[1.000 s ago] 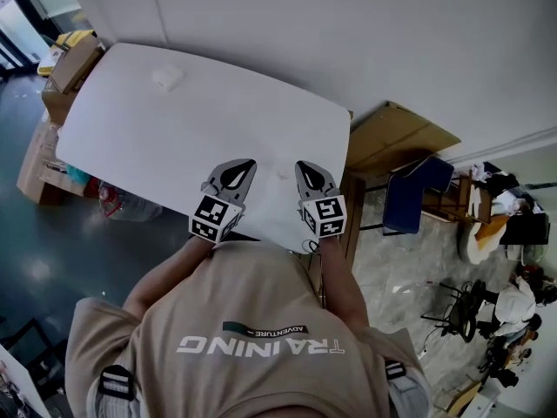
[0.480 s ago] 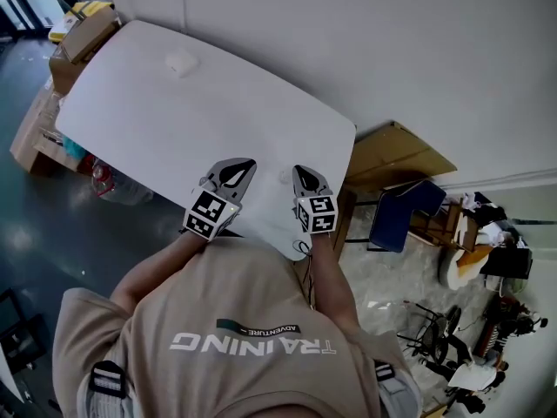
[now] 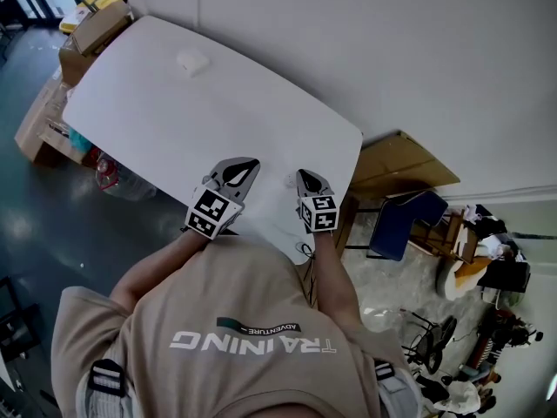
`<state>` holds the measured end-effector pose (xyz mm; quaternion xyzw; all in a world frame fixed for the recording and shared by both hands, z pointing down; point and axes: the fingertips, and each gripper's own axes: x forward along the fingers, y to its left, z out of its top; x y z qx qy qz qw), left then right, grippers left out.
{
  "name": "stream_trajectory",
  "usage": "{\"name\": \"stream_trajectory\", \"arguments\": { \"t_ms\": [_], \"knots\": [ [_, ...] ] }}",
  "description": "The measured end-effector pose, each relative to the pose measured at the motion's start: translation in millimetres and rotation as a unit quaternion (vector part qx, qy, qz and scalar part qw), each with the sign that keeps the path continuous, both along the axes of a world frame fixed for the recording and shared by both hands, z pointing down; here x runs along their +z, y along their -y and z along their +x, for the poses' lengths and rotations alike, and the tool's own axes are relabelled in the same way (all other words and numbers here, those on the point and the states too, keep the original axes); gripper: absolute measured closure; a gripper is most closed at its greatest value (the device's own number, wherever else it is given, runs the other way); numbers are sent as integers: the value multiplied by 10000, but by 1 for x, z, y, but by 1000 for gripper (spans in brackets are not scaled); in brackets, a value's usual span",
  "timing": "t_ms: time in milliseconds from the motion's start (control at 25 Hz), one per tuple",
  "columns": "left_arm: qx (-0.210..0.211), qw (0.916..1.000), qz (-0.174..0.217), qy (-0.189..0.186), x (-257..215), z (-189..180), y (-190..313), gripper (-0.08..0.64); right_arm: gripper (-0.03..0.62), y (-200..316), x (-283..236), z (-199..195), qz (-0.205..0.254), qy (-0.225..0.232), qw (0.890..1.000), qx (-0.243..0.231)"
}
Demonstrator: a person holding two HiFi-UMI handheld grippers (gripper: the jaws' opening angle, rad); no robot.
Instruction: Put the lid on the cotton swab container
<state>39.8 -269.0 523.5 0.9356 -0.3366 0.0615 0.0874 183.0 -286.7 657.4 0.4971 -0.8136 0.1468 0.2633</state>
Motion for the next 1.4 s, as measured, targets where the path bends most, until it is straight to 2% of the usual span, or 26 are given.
{"name": "stream_trajectory", "arguments": {
  "t_ms": [840,1400],
  "knots": [
    [48,10000,4,45,-2,-8,3,548,575,-2,32,1,-497,-31,9987,90],
    [104,9999,1,-90,-2,-8,13,548,575,-9,46,-2,-737,68,9969,275]
  ]
}}
